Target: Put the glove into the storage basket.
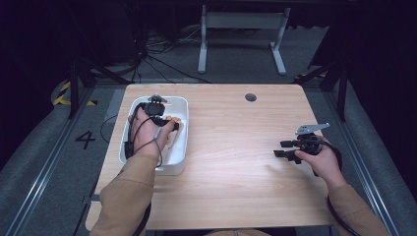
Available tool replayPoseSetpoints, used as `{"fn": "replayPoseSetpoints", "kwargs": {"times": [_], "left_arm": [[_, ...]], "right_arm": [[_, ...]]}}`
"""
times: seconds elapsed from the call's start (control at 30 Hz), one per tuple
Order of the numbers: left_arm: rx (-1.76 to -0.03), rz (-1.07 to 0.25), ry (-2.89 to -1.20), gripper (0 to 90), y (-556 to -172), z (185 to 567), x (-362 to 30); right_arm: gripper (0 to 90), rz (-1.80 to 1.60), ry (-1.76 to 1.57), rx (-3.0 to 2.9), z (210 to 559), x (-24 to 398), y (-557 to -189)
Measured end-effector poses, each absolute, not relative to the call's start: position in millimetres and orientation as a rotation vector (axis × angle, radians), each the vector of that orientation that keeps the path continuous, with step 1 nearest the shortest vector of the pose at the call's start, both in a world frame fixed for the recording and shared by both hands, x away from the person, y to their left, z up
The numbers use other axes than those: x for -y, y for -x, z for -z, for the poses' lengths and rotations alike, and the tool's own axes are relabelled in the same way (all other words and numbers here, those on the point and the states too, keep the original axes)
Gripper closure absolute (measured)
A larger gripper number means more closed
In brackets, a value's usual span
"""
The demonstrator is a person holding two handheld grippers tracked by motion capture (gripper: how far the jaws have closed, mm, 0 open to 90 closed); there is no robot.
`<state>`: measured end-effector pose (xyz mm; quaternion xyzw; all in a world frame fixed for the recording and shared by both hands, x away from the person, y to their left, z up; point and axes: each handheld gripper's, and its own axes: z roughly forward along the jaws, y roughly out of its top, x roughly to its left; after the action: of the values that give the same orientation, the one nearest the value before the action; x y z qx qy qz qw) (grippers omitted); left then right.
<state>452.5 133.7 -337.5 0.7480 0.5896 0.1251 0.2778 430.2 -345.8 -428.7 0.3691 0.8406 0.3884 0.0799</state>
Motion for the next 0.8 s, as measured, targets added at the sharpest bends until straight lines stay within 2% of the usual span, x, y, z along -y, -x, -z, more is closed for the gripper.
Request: {"fn": "replayPoseSetpoints", "kwargs": {"times": [0.23,0.37,0.53,0.8], "left_arm": [[-1.448,-0.293,-2.022,31.6,-438,320,-121],[-1.359,-0.318,-2.059,29.8,-429,310,-112],[-1.213,-0.246,-2.06,29.7,-419,304,-100],[-1.017,-0.212,-2.111,29.5,-407,298,-76]], "right_arm": [[41.0,-1.167,-1.108,-2.507,428,348,-429],[40.9,-1.165,-1.11,-2.507,428,348,-429],[40.4,-1.171,-1.113,-2.502,427,349,-428],[40.2,-1.168,-1.118,-2.498,427,353,-425]]}}
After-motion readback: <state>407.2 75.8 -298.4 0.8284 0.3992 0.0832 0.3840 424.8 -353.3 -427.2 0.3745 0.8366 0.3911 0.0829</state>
